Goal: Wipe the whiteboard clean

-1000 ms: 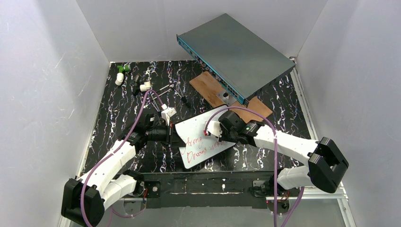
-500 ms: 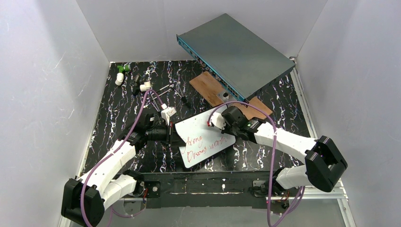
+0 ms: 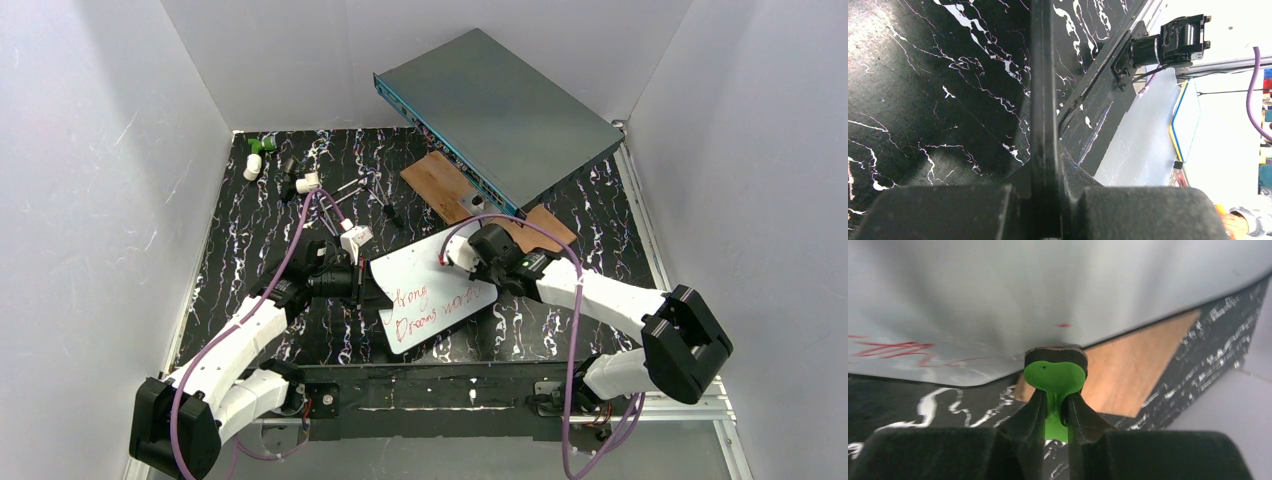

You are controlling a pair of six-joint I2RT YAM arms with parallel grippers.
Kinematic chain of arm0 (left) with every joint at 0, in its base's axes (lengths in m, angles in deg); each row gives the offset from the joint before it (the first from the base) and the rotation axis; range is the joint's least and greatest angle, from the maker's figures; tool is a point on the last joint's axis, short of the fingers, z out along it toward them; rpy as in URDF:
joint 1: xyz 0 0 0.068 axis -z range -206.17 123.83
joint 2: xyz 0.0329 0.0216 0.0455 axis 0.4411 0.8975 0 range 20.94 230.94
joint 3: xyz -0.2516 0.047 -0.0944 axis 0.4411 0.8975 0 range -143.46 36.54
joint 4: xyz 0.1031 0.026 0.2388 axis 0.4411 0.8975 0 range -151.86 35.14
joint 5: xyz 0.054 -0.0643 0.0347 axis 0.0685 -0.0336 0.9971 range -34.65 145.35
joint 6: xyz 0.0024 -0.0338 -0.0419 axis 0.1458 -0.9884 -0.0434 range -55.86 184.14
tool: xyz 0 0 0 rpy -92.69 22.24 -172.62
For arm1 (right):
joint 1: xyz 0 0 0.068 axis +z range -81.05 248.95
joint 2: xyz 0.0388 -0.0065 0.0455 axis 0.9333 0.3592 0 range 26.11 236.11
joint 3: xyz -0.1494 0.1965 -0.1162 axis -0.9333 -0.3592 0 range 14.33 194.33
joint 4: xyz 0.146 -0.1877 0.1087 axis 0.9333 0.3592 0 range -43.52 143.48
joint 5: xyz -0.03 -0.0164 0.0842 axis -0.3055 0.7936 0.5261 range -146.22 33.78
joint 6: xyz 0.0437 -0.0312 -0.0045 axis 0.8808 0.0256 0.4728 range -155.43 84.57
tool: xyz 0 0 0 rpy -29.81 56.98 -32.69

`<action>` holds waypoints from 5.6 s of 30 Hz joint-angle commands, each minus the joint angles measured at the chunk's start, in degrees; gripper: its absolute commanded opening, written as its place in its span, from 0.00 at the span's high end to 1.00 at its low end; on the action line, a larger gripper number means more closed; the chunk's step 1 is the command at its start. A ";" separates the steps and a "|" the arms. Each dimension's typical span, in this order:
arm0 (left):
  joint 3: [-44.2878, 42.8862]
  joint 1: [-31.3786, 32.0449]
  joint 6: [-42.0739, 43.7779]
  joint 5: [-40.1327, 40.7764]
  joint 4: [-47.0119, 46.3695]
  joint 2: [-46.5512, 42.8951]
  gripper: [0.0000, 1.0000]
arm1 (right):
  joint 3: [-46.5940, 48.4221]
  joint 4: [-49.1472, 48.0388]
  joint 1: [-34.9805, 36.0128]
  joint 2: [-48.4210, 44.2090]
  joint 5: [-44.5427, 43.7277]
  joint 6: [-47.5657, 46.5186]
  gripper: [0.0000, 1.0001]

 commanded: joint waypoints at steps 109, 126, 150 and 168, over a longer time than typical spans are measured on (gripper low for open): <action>-1.02 1.80 1.43 -8.15 -1.22 -2.06 1.00 | -1.71 -0.65 -2.76 -5.12 4.69 0.22 0.99; -1.04 1.81 1.43 -8.19 -1.23 -1.59 1.00 | -0.95 -4.82 -3.88 -5.57 -2.05 -1.05 0.99; -0.91 1.89 1.60 -8.05 -1.48 -0.49 1.00 | 21.24 11.38 10.09 3.71 17.05 5.45 0.99; -0.96 1.89 1.60 -7.90 -1.47 -0.40 1.00 | 9.25 3.96 23.10 3.62 8.26 0.49 0.99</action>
